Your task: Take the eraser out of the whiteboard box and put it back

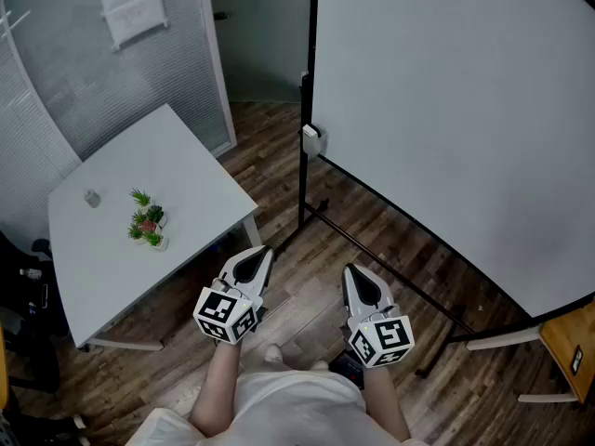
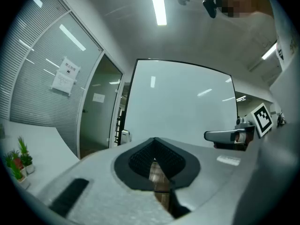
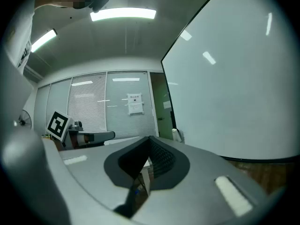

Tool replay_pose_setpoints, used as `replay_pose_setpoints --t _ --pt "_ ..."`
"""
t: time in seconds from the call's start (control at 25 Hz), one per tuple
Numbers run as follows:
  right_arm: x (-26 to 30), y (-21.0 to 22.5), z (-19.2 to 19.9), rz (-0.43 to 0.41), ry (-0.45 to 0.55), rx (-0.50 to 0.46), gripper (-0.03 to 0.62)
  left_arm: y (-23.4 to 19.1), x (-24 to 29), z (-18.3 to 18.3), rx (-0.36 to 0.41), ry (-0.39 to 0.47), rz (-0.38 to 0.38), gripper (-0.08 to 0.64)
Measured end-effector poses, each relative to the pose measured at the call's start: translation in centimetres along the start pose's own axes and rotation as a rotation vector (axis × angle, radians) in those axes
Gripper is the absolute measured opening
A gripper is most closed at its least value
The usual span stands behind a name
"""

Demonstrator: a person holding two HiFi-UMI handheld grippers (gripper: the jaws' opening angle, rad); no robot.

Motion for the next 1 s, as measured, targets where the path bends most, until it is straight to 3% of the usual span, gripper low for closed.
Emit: replay_pose_setpoints --t 0.4,0.56,0.6,0.64,0.68,0.72,1.0 --pt "0.2 -0.1 0.6 0.040 0.014 0.038 0.011 -0.9 0.2 0.3 0.001 -0.014 0.018 0.002" --pt "0.3 -0.1 1.0 0.047 0.000 0.049 0.022 -1.4 0.2 0.8 0.003 -0.022 -0.062 0.002" --pt "0.5 0.0 1.2 0.039 -0.018 0.055 0.155 -1.5 0.3 0.9 -0.004 -0.033 -0.082 0.026" --pt "0.6 0.1 1.4 0.032 -0.036 0.061 0.279 -1.5 0.5 1.2 -0.015 -0.054 -0.089 0.138" --pt "0.5 0.3 1.6 0.032 -0.047 0.066 0.305 -1.4 0.8 1.5 -0.025 -0.079 -0.088 0.259" --pt "0.4 0.4 1.7 0.037 -0.049 0.069 0.305 -1.3 1.1 1.7 -0.028 -0.100 -0.082 0.313" --pt "-0.4 1.7 1.8 0.032 -0.041 0.083 0.311 0.5 1.6 2.2 0.019 -0.104 -0.067 0.357"
Point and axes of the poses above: the fingertips, and each gripper's own axes: x forward along the fingers, y to its right, z out of its underside, the point moved 9 cm from there along -x, backward along the fingers, and after that the axes turned 7 degrees about -z, right-handed, at the moved point
